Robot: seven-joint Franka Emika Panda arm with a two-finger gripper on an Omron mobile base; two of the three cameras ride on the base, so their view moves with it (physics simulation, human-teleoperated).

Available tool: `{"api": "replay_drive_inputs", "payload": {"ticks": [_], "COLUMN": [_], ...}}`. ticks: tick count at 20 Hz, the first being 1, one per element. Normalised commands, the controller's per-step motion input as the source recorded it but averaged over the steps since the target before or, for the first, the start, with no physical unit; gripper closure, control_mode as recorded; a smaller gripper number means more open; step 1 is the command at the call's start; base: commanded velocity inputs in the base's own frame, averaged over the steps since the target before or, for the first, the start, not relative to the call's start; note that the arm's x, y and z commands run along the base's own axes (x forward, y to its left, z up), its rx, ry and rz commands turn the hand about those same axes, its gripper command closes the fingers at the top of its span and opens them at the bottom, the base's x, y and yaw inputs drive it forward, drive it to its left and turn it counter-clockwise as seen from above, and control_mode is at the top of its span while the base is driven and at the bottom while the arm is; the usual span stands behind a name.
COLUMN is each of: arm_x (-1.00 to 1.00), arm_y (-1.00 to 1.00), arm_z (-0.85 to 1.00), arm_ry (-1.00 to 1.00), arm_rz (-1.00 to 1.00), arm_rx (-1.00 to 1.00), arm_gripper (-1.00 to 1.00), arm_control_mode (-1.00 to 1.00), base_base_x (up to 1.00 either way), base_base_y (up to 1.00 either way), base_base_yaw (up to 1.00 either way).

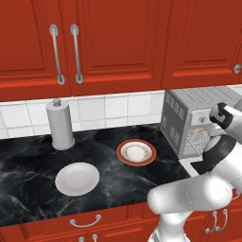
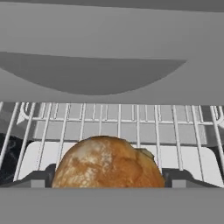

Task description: Open the toaster oven door. Place the bread on the top rack in the toaster oven and place the steak on the bottom rack.

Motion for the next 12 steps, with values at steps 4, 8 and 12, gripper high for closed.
{"api": "replay_drive_inputs", "payload": {"ticks": [4,8,12], "arm_x": [-0.06,-0.24,-0.37], "arm_y": [-0.29,-0.43,-0.50], "arm_z": [-0.32,-0.48,-0.65], "arm_ry": [0.00,0.00,-0.03], "arm_rz": [0.00,0.00,0.00], "arm_rx": [0.00,0.00,0.00], "arm_gripper": [1.00,1.00,1.00], "arm_control_mode": [-1.00,-1.00,-1.00], "base_base_x": [0.00,0.00,0.00], "base_base_y": [0.00,0.00,0.00], "base_base_yaw": [0.00,0.00,0.00]}}
